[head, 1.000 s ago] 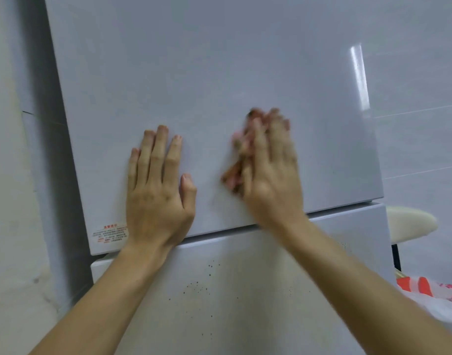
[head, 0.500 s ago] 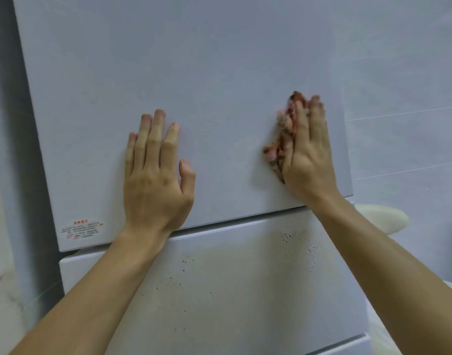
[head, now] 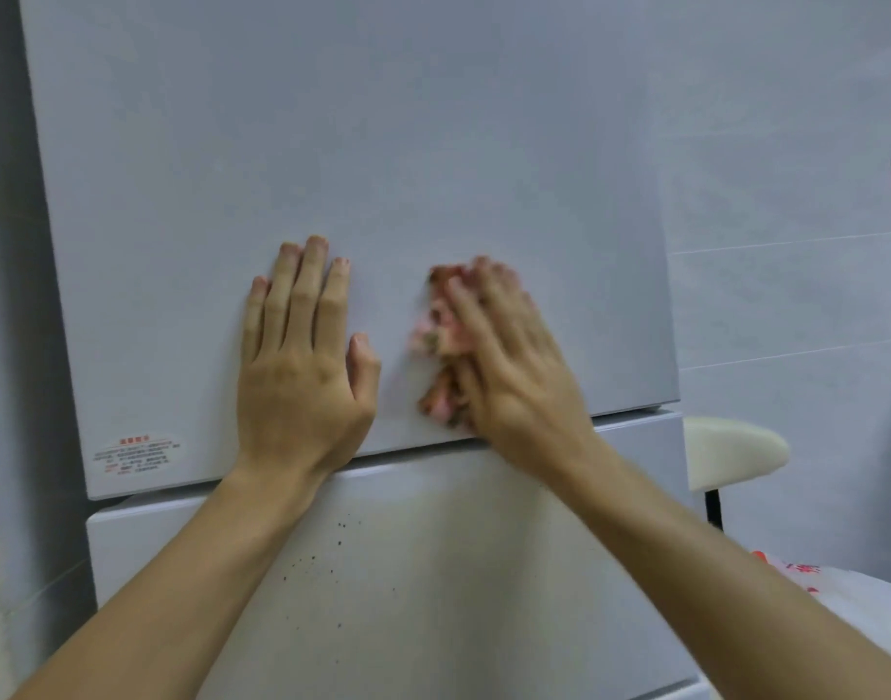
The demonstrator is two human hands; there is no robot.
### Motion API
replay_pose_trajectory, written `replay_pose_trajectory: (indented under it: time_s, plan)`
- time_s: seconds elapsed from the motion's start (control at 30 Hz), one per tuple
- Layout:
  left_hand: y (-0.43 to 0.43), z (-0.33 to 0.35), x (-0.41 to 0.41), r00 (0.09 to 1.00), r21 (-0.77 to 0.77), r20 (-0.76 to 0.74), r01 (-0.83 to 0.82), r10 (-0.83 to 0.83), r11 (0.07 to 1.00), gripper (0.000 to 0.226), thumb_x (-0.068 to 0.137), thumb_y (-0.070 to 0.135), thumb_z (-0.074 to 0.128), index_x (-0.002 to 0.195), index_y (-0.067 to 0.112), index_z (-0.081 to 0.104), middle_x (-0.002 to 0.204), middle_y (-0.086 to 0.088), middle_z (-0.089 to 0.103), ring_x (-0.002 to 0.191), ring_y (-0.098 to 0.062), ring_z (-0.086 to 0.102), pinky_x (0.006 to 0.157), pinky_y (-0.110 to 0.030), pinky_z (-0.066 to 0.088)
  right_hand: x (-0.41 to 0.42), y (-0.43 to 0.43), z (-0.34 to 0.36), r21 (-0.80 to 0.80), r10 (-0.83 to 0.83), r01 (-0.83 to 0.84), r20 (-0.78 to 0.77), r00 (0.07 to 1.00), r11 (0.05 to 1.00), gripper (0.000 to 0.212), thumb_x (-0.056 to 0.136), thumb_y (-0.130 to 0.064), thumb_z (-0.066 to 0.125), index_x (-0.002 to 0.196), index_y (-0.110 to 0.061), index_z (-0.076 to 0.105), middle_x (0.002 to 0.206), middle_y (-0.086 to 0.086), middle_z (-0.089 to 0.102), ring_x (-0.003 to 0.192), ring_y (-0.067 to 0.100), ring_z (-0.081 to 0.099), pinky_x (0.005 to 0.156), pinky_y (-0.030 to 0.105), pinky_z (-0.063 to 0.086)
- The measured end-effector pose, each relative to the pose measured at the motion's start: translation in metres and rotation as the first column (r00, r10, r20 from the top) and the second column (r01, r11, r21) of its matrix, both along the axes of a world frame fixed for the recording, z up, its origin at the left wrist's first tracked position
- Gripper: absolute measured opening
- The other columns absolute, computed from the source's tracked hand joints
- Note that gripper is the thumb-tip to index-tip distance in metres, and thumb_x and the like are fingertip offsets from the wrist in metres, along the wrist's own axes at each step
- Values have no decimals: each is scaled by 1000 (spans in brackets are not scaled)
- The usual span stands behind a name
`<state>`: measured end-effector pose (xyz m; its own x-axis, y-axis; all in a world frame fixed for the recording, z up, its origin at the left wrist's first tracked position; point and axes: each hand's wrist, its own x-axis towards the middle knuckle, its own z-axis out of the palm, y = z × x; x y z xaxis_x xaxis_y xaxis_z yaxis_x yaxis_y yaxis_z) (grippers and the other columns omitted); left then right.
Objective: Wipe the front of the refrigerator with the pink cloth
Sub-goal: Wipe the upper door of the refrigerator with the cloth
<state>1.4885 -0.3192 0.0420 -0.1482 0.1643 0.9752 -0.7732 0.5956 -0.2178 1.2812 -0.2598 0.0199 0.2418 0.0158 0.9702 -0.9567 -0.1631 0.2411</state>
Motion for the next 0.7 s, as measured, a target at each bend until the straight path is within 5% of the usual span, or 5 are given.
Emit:
replay_pose_trajectory:
  time_s: [0.13,0.3,0.4,0.6,0.7]
  plan:
    - [1,0,-3,999,-11,-36,5,-5,1000,61,99,22,44,156,2,41,167,-17,33,158,-34,25,131,-50,15,-77,17,19,-14,18,-13,425,905,1000,59,111,-31,32,165,-9,26,174,17,15,163,30,8,133,45,8]
    - [2,-1,-7,998,-17,-57,0,-1,1000,59,98,21,45,154,1,44,165,-18,36,157,-35,28,130,-52,17,-62,14,2,-112,67,18,711,700,994,62,109,-28,27,166,-6,20,174,18,7,163,32,5,132,48,8]
    - [1,-1,-8,998,-32,-66,-10,8,999,59,98,20,45,153,1,44,165,-19,37,156,-35,28,129,-53,18,-39,7,-14,-92,17,59,663,748,994,62,108,-26,28,164,-2,22,173,22,11,162,39,7,133,47,3]
    - [-1,0,-8,998,-40,-63,-17,14,999,59,97,20,46,154,1,43,165,-18,37,157,-36,28,129,-53,18,-52,16,-35,54,-78,70,164,983,996,55,109,-25,42,161,-6,36,172,18,21,162,34,15,132,53,14]
    - [-1,-1,-9,998,-43,-63,-21,18,999,59,98,20,45,154,1,43,165,-19,37,156,-36,28,129,-53,18,-89,31,-34,61,-35,12,389,921,998,58,110,-32,34,165,-16,28,175,8,15,163,21,7,132,47,15]
